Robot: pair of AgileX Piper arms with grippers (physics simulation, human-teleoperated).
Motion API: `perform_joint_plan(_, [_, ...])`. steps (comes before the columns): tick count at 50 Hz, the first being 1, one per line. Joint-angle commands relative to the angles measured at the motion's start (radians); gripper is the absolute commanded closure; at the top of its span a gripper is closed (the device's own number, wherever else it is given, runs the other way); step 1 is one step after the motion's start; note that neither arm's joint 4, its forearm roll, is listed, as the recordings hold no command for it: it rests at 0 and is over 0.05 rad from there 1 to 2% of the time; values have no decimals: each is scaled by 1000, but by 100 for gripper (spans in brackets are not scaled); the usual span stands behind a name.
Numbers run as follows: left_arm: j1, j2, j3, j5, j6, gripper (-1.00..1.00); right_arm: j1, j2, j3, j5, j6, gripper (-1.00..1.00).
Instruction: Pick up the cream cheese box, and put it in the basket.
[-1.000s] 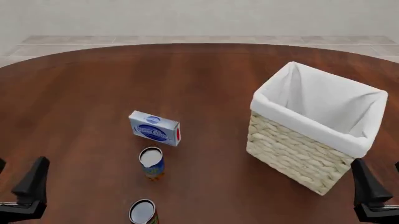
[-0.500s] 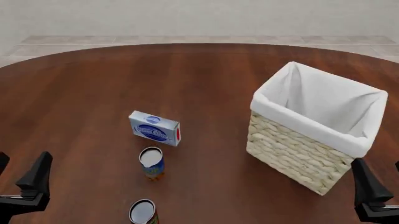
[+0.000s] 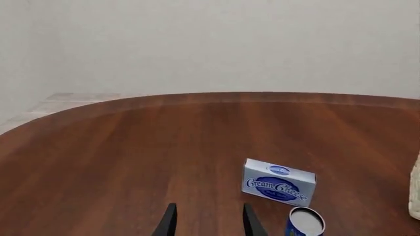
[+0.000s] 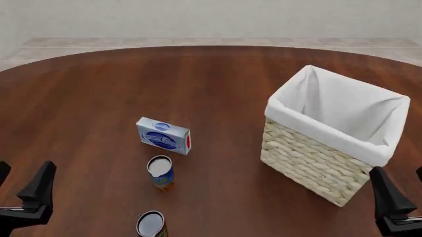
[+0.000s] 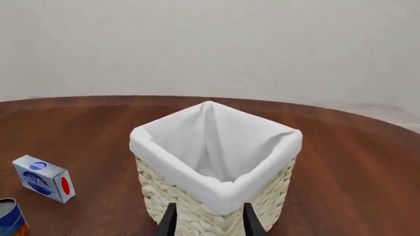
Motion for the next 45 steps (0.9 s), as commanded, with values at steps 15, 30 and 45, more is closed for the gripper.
perform_joint_plan(15, [-11, -23, 0, 18, -5, -100, 132, 0, -86, 98, -17, -100])
perform_joint_plan(30, [-7, -70, 0, 55, -2, -100, 377, 107, -134, 63, -81, -100])
perform_joint_plan(45, [-8, -67, 0, 56, 3, -100, 548, 453, -178, -203, -128, -100])
